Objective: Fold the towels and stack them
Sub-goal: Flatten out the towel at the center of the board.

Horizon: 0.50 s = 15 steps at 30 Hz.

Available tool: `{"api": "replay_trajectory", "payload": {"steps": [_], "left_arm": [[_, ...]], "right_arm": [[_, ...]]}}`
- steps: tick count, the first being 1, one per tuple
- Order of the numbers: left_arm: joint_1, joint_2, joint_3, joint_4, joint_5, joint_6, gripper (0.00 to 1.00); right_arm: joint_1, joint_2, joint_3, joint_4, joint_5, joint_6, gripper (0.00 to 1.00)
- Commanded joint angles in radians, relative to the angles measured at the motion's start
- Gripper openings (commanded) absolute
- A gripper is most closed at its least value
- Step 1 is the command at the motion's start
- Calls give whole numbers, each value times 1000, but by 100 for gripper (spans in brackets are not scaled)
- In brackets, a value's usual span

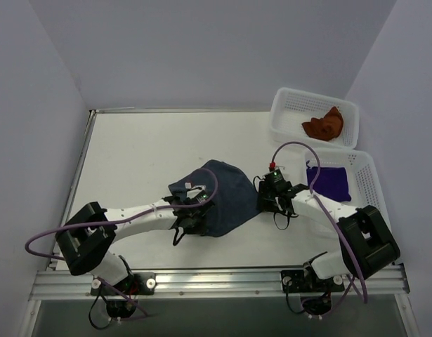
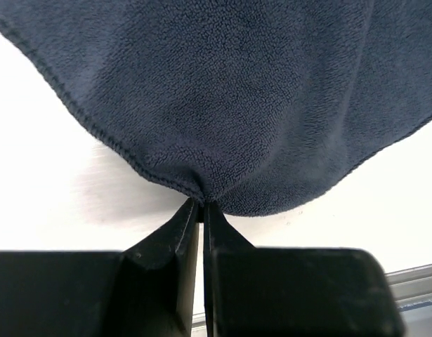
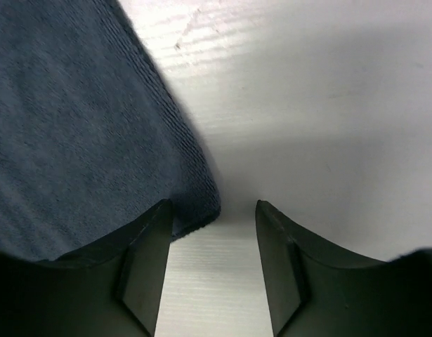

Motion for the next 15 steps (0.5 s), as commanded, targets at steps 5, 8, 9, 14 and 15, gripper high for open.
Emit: {"api": "replay_trajectory", "payload": {"steps": [5, 8, 9, 14, 15], "left_arm": [[18, -123, 17, -54, -72, 16, 2], [23, -143, 23, -63, -66, 28, 2], [26, -149, 37, -88, -66, 34, 2], [32, -271, 83, -146, -58, 76, 2], [32, -297, 89, -151, -50, 96, 2]], "right_arm": [[0, 77, -1, 62, -105, -9, 13], [19, 65, 3, 97, -143, -26, 0], [20, 54, 12, 79, -160, -31, 0], [48, -172, 106, -103, -125, -60, 0], [46, -211, 142, -168, -119, -61, 0]]}}
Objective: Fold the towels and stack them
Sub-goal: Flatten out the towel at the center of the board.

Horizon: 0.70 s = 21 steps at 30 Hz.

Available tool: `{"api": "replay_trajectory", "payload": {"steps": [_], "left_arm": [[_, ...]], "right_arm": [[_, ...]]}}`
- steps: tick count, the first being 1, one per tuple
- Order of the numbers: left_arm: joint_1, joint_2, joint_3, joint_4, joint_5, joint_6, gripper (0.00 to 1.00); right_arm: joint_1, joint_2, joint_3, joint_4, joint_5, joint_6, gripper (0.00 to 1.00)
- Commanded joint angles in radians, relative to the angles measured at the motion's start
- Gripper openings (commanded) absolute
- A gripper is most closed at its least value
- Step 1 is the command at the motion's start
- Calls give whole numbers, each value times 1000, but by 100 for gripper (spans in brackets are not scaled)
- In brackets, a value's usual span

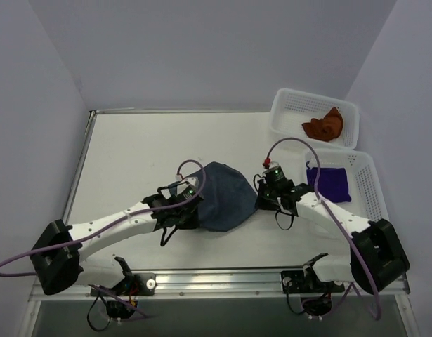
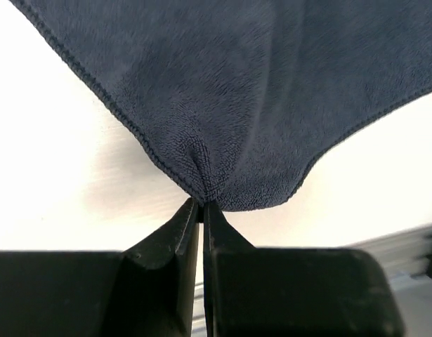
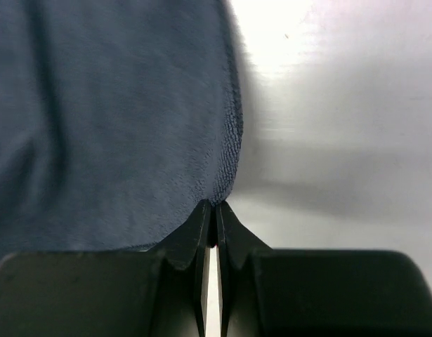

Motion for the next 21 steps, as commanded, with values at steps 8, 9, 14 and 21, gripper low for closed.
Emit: {"api": "replay_trajectory", "payload": {"steps": [8, 9, 14, 21], "left_arm": [[6, -389, 230, -186, 100, 166, 2], [6, -410, 243, -189, 120, 173, 2], [6, -504, 261, -156, 154, 167, 2], [73, -380, 252, -152, -2, 114, 2]], "right_arm": [[11, -473, 298, -366, -88, -7, 0], [11, -490, 324, -403, -88, -5, 0], [11, -580, 414, -447, -67, 13, 0], [9, -508, 347, -368, 99, 25, 0]]}}
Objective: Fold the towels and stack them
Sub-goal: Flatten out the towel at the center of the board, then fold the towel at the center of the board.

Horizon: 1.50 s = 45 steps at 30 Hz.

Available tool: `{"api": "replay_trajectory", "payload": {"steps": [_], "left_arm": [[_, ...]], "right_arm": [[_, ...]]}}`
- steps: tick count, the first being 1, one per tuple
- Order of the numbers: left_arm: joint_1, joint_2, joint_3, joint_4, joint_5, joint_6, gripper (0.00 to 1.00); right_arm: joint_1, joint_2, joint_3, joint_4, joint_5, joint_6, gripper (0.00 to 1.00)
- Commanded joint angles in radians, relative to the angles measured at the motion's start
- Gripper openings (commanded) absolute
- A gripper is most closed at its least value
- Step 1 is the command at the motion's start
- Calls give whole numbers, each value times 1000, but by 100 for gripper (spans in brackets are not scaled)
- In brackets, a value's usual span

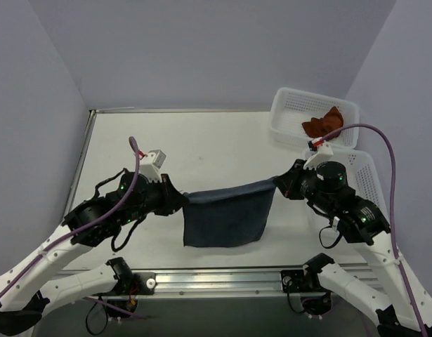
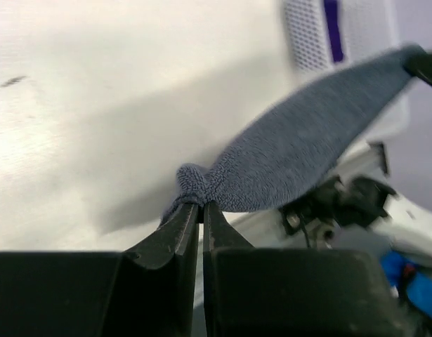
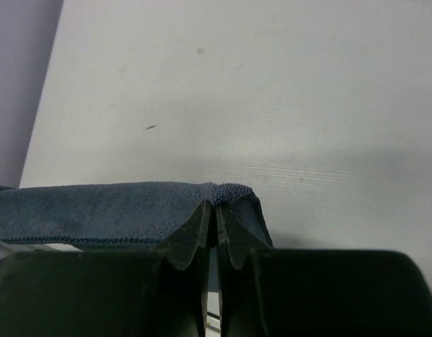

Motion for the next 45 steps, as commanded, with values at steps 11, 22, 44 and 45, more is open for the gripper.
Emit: {"api": "replay_trajectory", "payload": {"steps": [11, 22, 44, 45], "left_arm": [[533, 623, 71, 248, 170, 99, 2], [664, 1030, 412, 201, 282, 217, 2], [636, 810, 33, 208, 294, 171, 3], [630, 813, 27, 207, 297, 171, 2]], "right_arm": [[-149, 684, 45, 424, 54, -122, 0], [-180, 1067, 349, 412, 28, -186, 0], [-127, 815, -61, 443, -3, -94, 0], [-124, 814, -69, 446, -1, -91, 0]]}}
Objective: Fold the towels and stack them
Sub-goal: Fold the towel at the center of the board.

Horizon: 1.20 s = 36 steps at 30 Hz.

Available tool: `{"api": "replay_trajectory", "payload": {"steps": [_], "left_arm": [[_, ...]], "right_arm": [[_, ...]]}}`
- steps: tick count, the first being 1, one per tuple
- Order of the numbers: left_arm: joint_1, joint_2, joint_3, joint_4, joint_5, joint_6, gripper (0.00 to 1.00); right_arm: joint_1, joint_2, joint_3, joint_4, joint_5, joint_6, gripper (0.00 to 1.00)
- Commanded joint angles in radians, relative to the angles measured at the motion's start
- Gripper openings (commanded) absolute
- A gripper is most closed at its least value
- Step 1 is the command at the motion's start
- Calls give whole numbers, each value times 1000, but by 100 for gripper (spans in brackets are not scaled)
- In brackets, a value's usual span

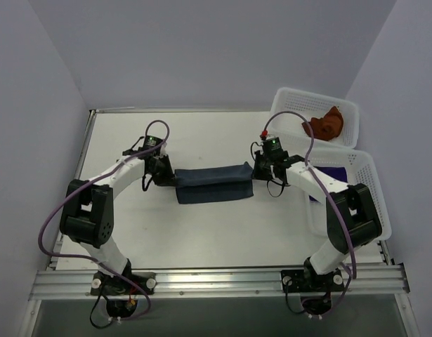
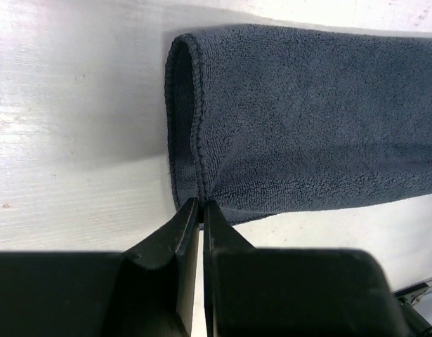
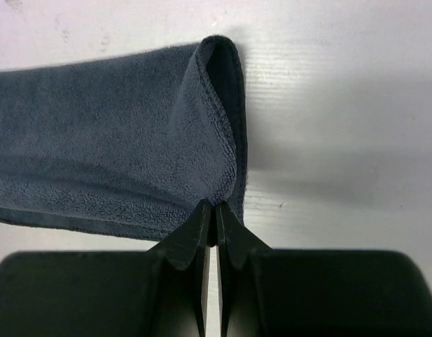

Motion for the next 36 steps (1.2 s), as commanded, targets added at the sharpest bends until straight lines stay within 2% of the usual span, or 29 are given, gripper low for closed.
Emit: {"api": "replay_trajectory", "payload": {"steps": [1, 11, 13, 14, 15, 17, 19, 20, 21, 23, 24, 28, 36], "left_arm": [[-10, -29, -10, -21, -27, -5, 2], [-47, -42, -80, -32, -47, -16, 2], [-51, -41, -89, -37, -51, -19, 5], [-51, -42, -100, -40, -51, -19, 17], [-51, -45, -106, -44, -53, -20, 22], [-51, -62, -112, -66, -58, -20, 23], [-54, -82, -114, -83, -61, -16, 42], [-56, -108, -114, -107, -67, -14, 50], [-56, -122, -109, -116, -82, -13, 68], [-56, -151, -99, -146, -100, -13, 81], [-54, -159, -83, -153, -110, -11, 93], [-44, -153, -46, -149, -128, -10, 94], [-24, -10, 52, -113, -130, -11, 94]], "right_arm": [[12, -37, -31, 11, 33, 19, 0], [46, -37, -131, 39, 39, 85, 0], [54, -34, -151, 40, 44, 103, 0], [58, -34, -159, 39, 46, 108, 3], [60, -35, -162, 40, 56, 111, 6], [61, -41, -163, 30, 70, 117, 13], [60, -58, -151, -4, 81, 113, 21], [61, -74, -148, -15, 79, 102, 32], [63, -83, -142, -35, 73, 95, 37], [64, -103, -122, -50, 76, 78, 48], [64, -107, -114, -55, 78, 71, 50], [60, -86, -71, -60, 105, 47, 55], [58, 69, 16, -32, 108, 18, 53]]}}
